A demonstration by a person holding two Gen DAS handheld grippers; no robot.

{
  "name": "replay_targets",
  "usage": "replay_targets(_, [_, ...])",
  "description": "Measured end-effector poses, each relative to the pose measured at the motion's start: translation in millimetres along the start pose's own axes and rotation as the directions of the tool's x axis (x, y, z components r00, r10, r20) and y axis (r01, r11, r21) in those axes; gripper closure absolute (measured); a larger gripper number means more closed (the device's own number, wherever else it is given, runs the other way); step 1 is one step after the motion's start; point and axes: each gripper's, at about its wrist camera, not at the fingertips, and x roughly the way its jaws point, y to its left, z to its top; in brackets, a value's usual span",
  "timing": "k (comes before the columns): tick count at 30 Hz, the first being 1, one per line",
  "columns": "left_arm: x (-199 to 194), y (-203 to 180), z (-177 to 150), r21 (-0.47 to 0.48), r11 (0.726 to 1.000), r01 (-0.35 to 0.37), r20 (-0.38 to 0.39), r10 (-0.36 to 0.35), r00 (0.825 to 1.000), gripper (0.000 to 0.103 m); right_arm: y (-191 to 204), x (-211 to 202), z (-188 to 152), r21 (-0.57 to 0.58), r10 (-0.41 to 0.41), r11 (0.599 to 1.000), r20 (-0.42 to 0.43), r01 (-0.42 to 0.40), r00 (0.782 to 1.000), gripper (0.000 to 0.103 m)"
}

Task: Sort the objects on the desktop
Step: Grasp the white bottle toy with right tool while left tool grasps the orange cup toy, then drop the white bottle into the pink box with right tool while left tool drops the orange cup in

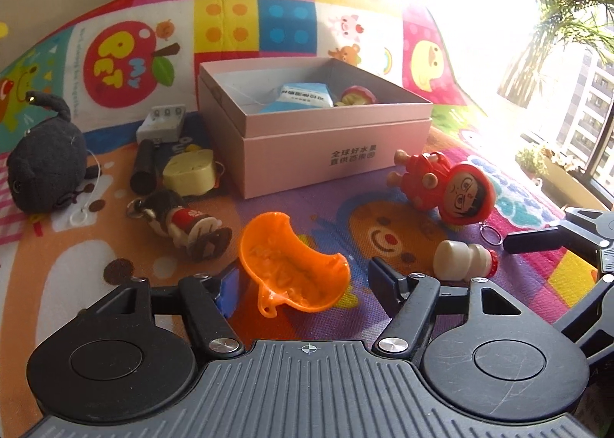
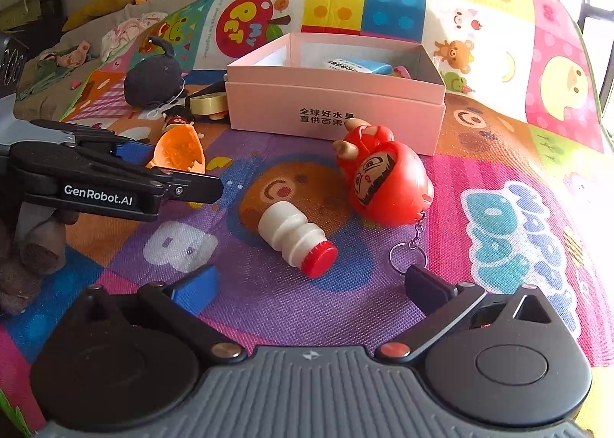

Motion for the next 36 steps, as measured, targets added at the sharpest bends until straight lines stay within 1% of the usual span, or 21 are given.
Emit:
replay_targets(1, [-3, 0, -2, -0.008, 1.000, 0.009, -0.001, -0.009, 1.000, 0.029, 0, -1, 0, 0.012, -0.009, 1.000, 0.013, 0.009, 1.000, 0.004])
replay_targets(2, [-5, -1, -3, -0.014, 1.000, 0.014, -0.002, -0.014, 1.000, 0.029, 0, -1, 1, 0.025, -0.008, 1.000, 0.019, 0.008, 1.000, 0.013])
replay_targets(3, [-8, -1, -5, -0.019, 1.000, 0.018, -0.003, -0.018, 1.000, 0.029, 1, -1, 2, 0.033, -0.004, 0.999, 0.023, 0.004, 1.000, 0.019])
replay_targets(4, [-10, -1, -6, -0.021, 1.000, 0.022, -0.004, -0.022, 1.000, 0.028, 3, -1, 3, 0.039, 0.002, 0.999, 0.028, -0.003, 1.000, 0.022])
replay_targets(6, [-12, -1, -7, -0.023, 0.999, 0.027, -0.005, -0.027, 1.000, 0.026, 6, 0, 6, 0.036, 0.009, 0.999, 0.031, -0.010, 0.999, 0.035])
replay_targets(7, [-13, -2, -7, -0.017, 0.999, 0.027, -0.003, -0.027, 1.000, 0.023, 7, 1, 7, 0.030, 0.001, 1.000, 0.033, -0.002, 0.999, 0.039])
replay_targets(9, [-13, -3, -8, 0.005, 1.000, 0.006, 0.006, -0.006, 1.000, 0.018, 8, 1, 9, 0.023, -0.010, 1.000, 0.033, 0.010, 0.999, 0.060])
replay_targets(11, [-11, -4, -8, 0.022, 0.999, -0.033, 0.009, 0.033, 0.999, 0.017, 7, 1, 11, 0.025, -0.012, 1.000, 0.028, 0.011, 1.000, 0.067])
replay_targets(12, [-10, -4, -7, 0.023, 0.999, -0.042, 0.006, 0.041, 0.999, 0.017, 7, 0, 10, 0.023, -0.013, 1.000, 0.025, 0.013, 1.000, 0.071])
replay_targets(14, [-6, -3, -7, 0.020, 0.998, -0.058, -0.001, 0.058, 0.998, 0.019, 7, -2, 9, 0.015, -0.012, 1.000, 0.020, 0.012, 1.000, 0.074])
replay_targets(15, [-5, -4, -6, 0.022, 0.998, -0.066, -0.003, 0.067, 0.998, 0.022, 7, -3, 9, 0.013, -0.009, 1.000, 0.017, 0.008, 1.000, 0.074])
replay_targets(16, [-4, -4, -6, 0.029, 0.996, -0.081, -0.002, 0.081, 0.997, 0.026, 6, -4, 9, 0.013, -0.001, 1.000, 0.012, 0.001, 1.000, 0.074])
replay_targets(17, [-4, -5, -5, 0.035, 0.995, -0.091, 0.001, 0.091, 0.996, 0.028, 6, -5, 9, 0.012, 0.006, 1.000, 0.008, -0.006, 1.000, 0.076])
replay_targets(18, [-4, -6, -4, 0.040, 0.995, -0.093, 0.004, 0.093, 0.996, 0.035, 6, -6, 8, 0.011, 0.011, 1.000, 0.003, -0.011, 1.000, 0.078])
replay_targets(19, [-5, -7, -4, 0.044, 0.994, -0.096, 0.008, 0.096, 0.995, 0.039, 5, -7, 8, 0.011, 0.016, 1.000, -0.001, -0.016, 1.000, 0.078])
replay_targets(22, [-12, -12, -3, 0.074, 0.992, -0.103, 0.019, 0.102, 0.995, 0.040, 1, -13, 8, 0.011, 0.026, 1.000, -0.004, -0.026, 1.000, 0.078])
replay_targets(25, [-20, -19, -2, 0.108, 0.990, -0.095, 0.030, 0.092, 0.995, 0.040, -4, -22, 12, 0.003, 0.023, 1.000, 0.013, -0.023, 1.000, 0.078])
replay_targets(28, [-32, -25, 6, 0.117, 0.991, -0.071, 0.059, 0.064, 0.996, 0.040, -13, -43, 25, -0.006, 0.019, 1.000, 0.075, -0.019, 0.997, 0.078])
replay_targets(30, [-44, -29, 18, 0.126, 0.990, -0.060, 0.103, 0.047, 0.994, 0.040, -21, -60, 39, -0.003, 0.009, 1.000, 0.132, -0.009, 0.991, 0.078])
replay_targets(32, [-53, -34, 33, 0.140, 0.988, -0.060, 0.157, 0.038, 0.987, 0.040, -31, -79, 55, 0.006, -0.006, 1.000, 0.203, 0.005, 0.979, 0.078])
replay_targets(36, [-53, -45, 67, 0.177, 0.982, -0.069, 0.249, 0.023, 0.968, 0.040, -44, -107, 83, 0.010, -0.058, 0.998, 0.334, 0.058, 0.941, 0.078])
